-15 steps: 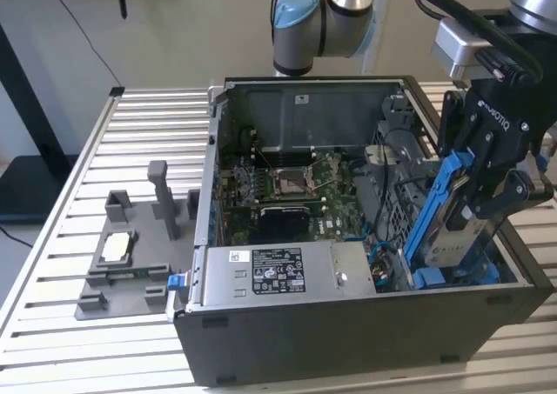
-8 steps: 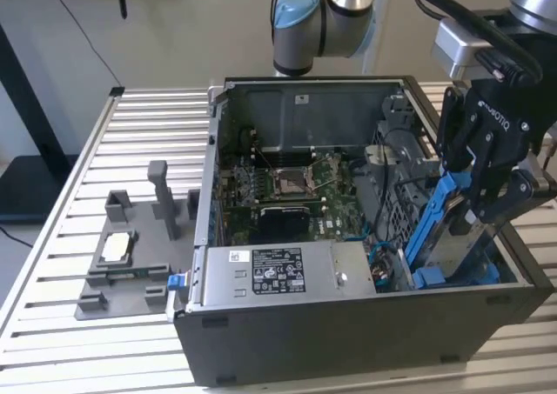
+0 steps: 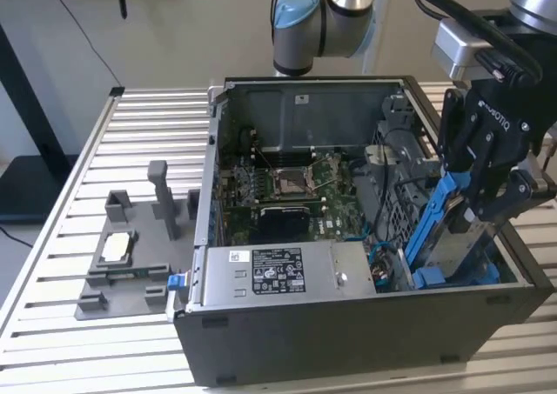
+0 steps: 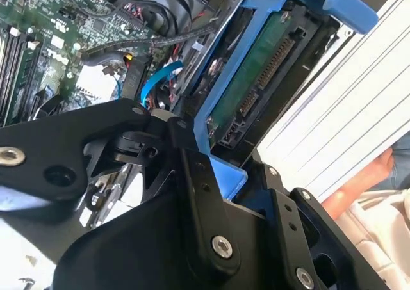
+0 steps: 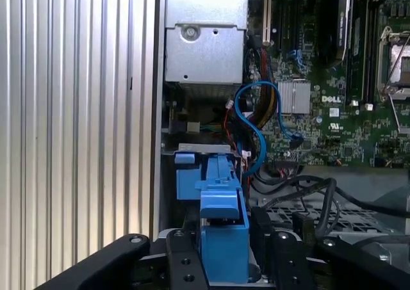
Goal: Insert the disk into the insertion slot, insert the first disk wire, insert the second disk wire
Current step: 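Insert the disk into the insertion slot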
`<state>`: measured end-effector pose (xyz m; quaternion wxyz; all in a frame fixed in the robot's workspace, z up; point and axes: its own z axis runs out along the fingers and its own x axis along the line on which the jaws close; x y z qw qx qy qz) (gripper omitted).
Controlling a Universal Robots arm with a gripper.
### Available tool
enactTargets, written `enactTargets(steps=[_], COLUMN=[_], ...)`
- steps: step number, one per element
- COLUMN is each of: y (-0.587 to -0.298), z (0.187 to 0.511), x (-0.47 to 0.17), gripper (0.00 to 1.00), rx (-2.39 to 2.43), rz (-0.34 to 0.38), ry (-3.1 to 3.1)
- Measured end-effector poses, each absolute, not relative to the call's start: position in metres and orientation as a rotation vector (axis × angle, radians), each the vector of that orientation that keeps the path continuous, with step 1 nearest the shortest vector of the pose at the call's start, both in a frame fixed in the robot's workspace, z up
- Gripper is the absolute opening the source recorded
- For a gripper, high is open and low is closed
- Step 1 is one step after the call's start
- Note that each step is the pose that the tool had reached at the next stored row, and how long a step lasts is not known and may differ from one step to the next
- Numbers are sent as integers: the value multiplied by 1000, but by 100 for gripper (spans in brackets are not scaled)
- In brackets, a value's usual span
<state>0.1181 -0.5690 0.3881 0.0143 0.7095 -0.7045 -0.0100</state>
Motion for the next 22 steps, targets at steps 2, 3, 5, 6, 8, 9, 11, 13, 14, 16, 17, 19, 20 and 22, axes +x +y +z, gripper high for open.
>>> enactTargets(steps=[2, 3, 5, 6, 8, 9, 11, 13, 14, 16, 17, 19, 20, 22], y=[-569, -569, -569, -569, -569, -569, -569, -569, -569, -569, -569, -569, -569, -569], z=[388, 388, 388, 388, 388, 388, 388, 388, 388, 388, 388, 388, 388, 388], x=[118, 118, 118, 118, 118, 118, 118, 118, 118, 118, 118, 118, 118, 118], gripper=[38, 32, 32, 32, 32, 32, 32, 32, 32, 32, 32, 32, 34, 40], rx=[2209, 2209, 2210, 2210, 2210, 2210, 2209, 2210, 2210, 2211, 2211, 2211, 2211, 2211], rz=[-31, -30, -29, -28, -28, -27, -26, -27, -28, -28, -29, -29, -29, -30], ry=[-2194, -2194, -2194, -2195, -2195, -2195, -2200, -2202, -2202, -2203, -2203, -2203, -2203, -2203])
